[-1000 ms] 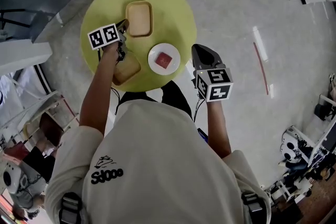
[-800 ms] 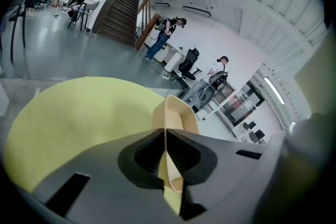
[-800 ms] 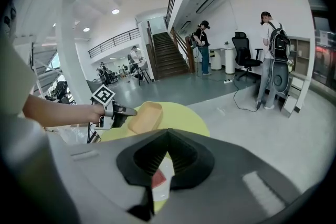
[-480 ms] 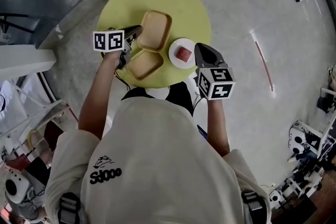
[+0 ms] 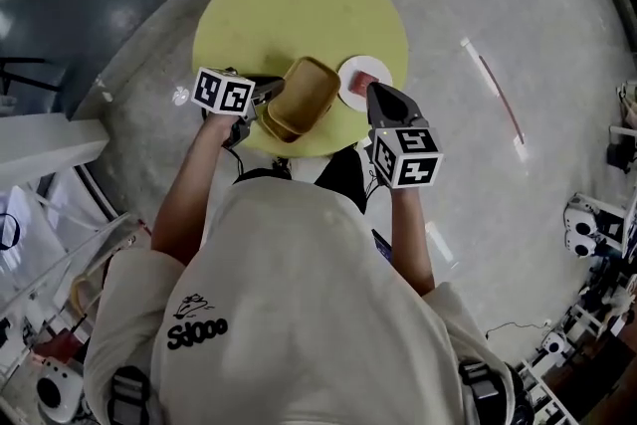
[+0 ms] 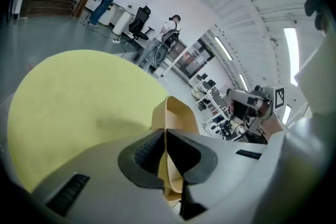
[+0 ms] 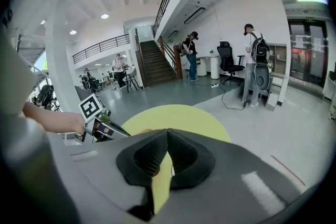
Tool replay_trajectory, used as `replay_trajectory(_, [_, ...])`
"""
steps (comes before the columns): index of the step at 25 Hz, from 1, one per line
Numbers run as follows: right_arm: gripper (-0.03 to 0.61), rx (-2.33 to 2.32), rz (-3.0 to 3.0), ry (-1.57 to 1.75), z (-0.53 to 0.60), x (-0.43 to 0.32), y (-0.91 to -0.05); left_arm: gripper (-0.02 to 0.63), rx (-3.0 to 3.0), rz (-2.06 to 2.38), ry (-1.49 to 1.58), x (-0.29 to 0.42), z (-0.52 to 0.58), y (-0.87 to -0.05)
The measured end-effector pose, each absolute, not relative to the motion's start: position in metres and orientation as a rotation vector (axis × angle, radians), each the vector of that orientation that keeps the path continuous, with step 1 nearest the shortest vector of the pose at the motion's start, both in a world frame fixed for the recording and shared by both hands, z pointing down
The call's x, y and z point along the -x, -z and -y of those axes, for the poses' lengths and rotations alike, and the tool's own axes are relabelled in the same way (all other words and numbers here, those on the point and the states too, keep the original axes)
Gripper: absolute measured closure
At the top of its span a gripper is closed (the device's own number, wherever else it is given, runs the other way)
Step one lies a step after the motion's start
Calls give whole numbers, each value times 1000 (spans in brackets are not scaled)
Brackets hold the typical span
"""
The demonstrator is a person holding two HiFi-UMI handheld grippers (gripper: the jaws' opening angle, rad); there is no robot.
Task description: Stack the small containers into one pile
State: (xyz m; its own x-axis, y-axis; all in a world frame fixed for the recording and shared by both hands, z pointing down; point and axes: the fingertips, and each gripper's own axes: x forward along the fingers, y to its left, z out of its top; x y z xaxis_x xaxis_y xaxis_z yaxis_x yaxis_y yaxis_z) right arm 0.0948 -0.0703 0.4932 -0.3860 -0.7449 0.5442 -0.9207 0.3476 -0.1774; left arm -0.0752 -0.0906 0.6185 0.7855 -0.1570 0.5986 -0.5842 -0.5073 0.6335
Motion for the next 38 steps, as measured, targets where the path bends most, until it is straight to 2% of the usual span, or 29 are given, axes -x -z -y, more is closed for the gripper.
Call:
replay_trajectory(8, [568,-1548,2195,-686,39,-88,-496,592,-2134,441,-831,78,71,-640])
replay_trajectory(28, [568,-1655,2126,-712,12,-104,-495,590,-2143,483,-960,65,76,-667])
replay_trajectory(31, [568,-1653,2126,-716,14,-106,-495,538,-2196,504,-990,64,77,-666])
replay_trajectory(38, [568,-1625,2139,-716,19,-98,-498,528,-2240,506,-1082,68,75,-671])
